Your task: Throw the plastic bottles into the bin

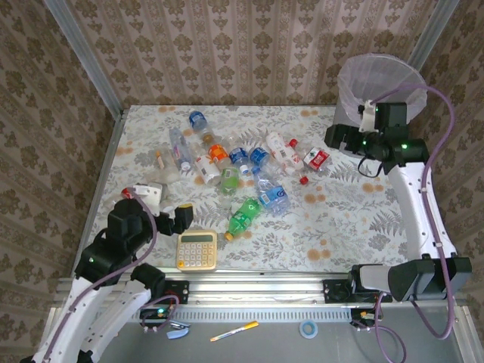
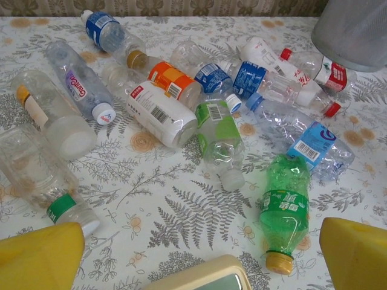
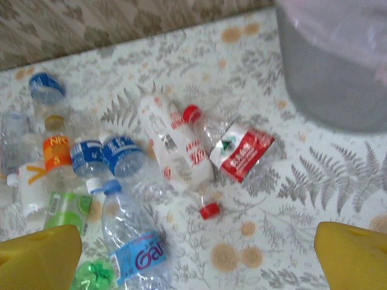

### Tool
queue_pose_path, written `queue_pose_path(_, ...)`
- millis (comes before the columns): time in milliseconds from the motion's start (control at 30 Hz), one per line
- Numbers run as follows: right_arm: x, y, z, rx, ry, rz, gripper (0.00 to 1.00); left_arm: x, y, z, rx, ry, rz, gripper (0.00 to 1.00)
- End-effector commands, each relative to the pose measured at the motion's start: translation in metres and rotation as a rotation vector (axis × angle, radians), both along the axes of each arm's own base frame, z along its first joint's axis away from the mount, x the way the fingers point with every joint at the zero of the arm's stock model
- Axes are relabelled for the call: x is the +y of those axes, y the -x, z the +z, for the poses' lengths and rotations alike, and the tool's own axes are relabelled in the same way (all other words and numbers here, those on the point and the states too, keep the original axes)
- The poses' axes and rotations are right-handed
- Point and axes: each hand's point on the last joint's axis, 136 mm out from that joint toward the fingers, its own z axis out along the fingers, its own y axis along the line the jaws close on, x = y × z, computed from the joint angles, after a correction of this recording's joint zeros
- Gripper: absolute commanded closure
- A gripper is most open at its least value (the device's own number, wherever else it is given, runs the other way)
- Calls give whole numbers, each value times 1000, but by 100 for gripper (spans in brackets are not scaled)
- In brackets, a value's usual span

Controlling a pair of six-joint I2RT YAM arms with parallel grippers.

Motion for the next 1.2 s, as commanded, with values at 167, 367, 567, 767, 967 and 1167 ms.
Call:
queue_pose_path(167, 9, 1, -79, 182, 100, 44, 0, -14, 13, 27, -146, 96, -106, 0)
queue_pose_path(367, 23, 6, -135, 295, 376, 109, 0, -21, 28, 48, -271, 172, -190, 0)
queue_pose_path(567, 26, -1, -180, 352, 616, 152, 0, -24, 35, 57, -330, 203, -229, 0)
queue_pose_path(767, 21, -20, -209, 406, 835, 172, 4, -25, 36, 57, -329, 206, -236, 0)
queue_pose_path(967, 12, -39, -216, 397, 948, 154, 4, -24, 35, 56, -327, 205, -231, 0)
queue_pose_path(1167, 21, -44, -206, 363, 895, 158, 6, -24, 35, 55, -325, 203, -227, 0)
